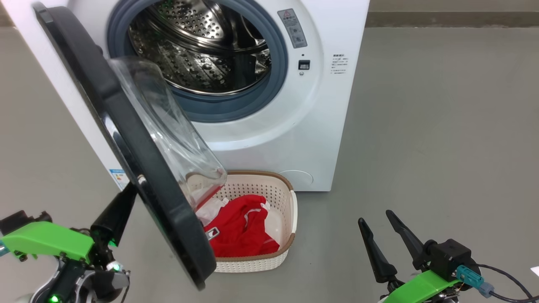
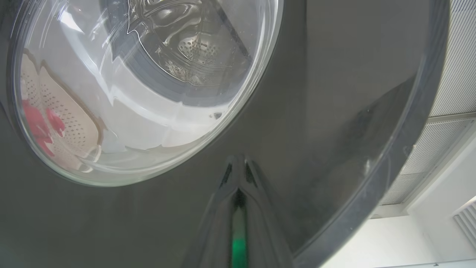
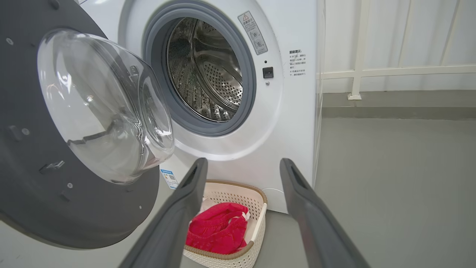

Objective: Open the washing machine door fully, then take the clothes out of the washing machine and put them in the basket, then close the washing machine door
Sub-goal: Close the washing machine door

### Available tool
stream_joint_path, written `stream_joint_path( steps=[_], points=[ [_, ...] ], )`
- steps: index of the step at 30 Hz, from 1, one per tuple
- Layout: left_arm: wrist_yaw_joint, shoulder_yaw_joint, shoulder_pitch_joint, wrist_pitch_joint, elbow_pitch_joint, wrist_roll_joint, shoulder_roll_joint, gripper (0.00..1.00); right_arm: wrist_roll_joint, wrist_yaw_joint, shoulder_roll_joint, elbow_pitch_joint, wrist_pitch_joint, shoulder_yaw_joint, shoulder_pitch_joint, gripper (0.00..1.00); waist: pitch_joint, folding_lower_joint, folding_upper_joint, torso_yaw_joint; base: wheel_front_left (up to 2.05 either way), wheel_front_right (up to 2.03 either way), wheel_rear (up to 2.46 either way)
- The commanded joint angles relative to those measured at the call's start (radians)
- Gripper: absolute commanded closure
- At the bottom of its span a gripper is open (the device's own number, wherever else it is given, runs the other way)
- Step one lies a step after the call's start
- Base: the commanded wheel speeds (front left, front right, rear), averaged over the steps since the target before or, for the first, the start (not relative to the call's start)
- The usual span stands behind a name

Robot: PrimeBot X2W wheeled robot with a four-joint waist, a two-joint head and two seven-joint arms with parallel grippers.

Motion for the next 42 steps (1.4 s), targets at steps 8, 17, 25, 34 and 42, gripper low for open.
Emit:
stream_joint_path(
  steps=[8,17,25,34,42],
  points=[
    [-0.004,0.018,0.001,-0.029,-0.033,-0.025,0.012,1.00,-0.005,0.007,-0.005,-0.019,-0.006,0.018,-0.040,0.00,-0.011,0.0000,-0.0001,-0.006,0.00,0.00,0.00],
    [-0.064,0.081,0.028,-0.135,-0.045,0.016,0.017,0.00,-0.006,0.007,-0.004,-0.017,-0.006,0.019,-0.036,0.00,-0.022,0.0000,-0.0001,0.003,0.00,0.00,0.00],
    [-0.213,0.046,0.117,-0.350,-0.053,0.363,0.131,0.00,-0.005,0.007,-0.002,-0.016,-0.006,0.020,-0.037,0.00,-0.026,0.0000,-0.0001,-0.001,0.00,0.00,0.00],
    [-0.219,-0.095,0.224,-0.689,0.017,0.935,0.243,0.00,-0.021,0.007,-0.004,-0.015,-0.006,0.021,-0.032,0.00,-0.032,0.0000,-0.0001,-0.008,0.00,0.00,0.00],
    [-0.177,-0.126,0.293,-0.735,0.077,1.164,0.192,0.00,-0.038,0.007,-0.003,-0.018,-0.006,0.026,-0.031,0.00,-0.041,0.0000,-0.0001,-0.015,0.00,0.00,0.00]
  ],
)
